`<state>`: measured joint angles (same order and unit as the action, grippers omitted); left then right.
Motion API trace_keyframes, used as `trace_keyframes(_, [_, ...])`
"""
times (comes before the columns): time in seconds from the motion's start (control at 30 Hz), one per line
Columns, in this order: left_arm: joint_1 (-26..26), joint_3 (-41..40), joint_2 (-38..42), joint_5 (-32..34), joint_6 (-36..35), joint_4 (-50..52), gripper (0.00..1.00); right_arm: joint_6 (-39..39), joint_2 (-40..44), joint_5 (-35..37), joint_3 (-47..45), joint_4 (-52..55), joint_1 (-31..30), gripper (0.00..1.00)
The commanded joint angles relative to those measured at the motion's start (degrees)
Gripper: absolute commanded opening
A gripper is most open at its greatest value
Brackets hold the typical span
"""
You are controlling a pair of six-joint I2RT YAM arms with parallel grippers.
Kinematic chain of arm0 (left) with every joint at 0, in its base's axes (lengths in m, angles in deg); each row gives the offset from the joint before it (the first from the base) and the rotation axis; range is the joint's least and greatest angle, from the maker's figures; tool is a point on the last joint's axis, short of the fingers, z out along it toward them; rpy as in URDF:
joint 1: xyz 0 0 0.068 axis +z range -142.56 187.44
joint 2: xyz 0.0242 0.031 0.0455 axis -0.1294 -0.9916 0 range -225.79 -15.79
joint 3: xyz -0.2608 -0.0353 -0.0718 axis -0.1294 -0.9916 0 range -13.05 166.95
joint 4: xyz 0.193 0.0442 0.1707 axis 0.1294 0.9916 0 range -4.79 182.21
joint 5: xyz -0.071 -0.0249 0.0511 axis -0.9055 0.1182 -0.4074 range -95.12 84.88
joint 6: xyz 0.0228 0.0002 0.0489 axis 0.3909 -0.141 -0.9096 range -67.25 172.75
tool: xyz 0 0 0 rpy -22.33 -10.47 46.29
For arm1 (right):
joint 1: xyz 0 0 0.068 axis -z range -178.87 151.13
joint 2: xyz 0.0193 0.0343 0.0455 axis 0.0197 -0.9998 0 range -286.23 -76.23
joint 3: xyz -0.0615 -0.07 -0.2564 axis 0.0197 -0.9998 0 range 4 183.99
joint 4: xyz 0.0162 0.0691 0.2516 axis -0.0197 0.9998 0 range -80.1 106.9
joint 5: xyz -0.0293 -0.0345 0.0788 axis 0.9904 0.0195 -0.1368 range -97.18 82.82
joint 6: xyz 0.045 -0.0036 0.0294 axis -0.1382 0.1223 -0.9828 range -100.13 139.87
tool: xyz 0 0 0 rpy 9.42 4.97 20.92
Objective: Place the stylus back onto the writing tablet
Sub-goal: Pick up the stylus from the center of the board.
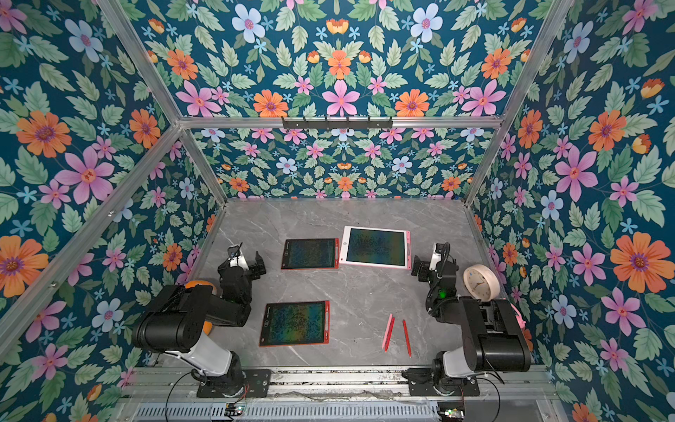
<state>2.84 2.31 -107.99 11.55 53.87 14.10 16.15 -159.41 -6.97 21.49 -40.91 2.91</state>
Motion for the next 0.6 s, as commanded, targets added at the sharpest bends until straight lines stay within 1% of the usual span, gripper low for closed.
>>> trace_keyframes(0.0, [0.0, 0.0, 0.1, 0.6, -0.5, -1.5, 1.0, 0.5, 0.0, -0.4, 0.2, -1.2, 0.1, 0.99])
trace_keyframes(0.1, [-0.1, -0.3, 0.1, 0.9, -0.7, -2.3, 1.0, 0.1, 0.1, -1.5, 0.2, -1.0, 0.9, 0.99])
trace_keyframes(0.17, [-1.0, -0.7, 2.0, 2.0, -1.0, -1.5, 1.0, -0.2, 1.3, 3.0, -0.7, -2.4, -0.2, 0.99])
trace_keyframes(0.2, [-1.2, -1.0, 2.8, 2.2, -1.3, -1.4, 1.0, -0.3, 3.9, 6.5, -1.3, -1.4, -1.2, 0.99])
trace_keyframes(0.23, [-2.6, 0.2, 4.4, 4.7, -2.9, 0.4, 1.0, -0.3, 7.4, 9.4, -1.2, 1.8, -1.9, 0.99])
trace_keyframes(0.3, [-6.3, 4.3, 9.8, 8.9, -5.4, 12.8, 1.0, -0.2, 15.1, 13.5, -1.3, 7.5, -3.4, 0.99])
trace_keyframes(0.33, [-7.9, 5.6, 12.4, 10.2, -6.0, 15.7, 0.99, -1.9, 20.0, 15.2, -1.3, 10.8, -3.8, 0.99])
trace_keyframes(0.4, [-9.5, 7.4, 17.1, 10.3, -4.6, 21.2, 1.0, -12.2, 29.3, 18.3, 0.3, 21.5, -3.4, 0.99])
trace_keyframes(0.43, [-10.1, 9.1, 19.4, 9.8, -3.0, 25.7, 1.0, -16.5, 33.7, 18.2, 1.9, 28.0, -2.8, 0.99])
trace_keyframes(0.5, [-11.3, 12.7, 22.1, 9.8, 0.3, 33.6, 1.0, -23.4, 39.8, 17.6, 4.8, 40.5, -1.9, 0.98])
trace_keyframes(0.53, [-11.8, 14.7, 23.1, 9.2, 2.4, 37.9, 1.0, -26.2, 42.2, 16.8, 6.4, 46.1, -1.7, 0.95])
trace_keyframes(0.57, [-11.9, 16.4, 23.5, 8.2, 4.3, 41.5, 1.0, -27.3, 43.5, 14.9, 7.7, 50.5, -1.4, 0.91])
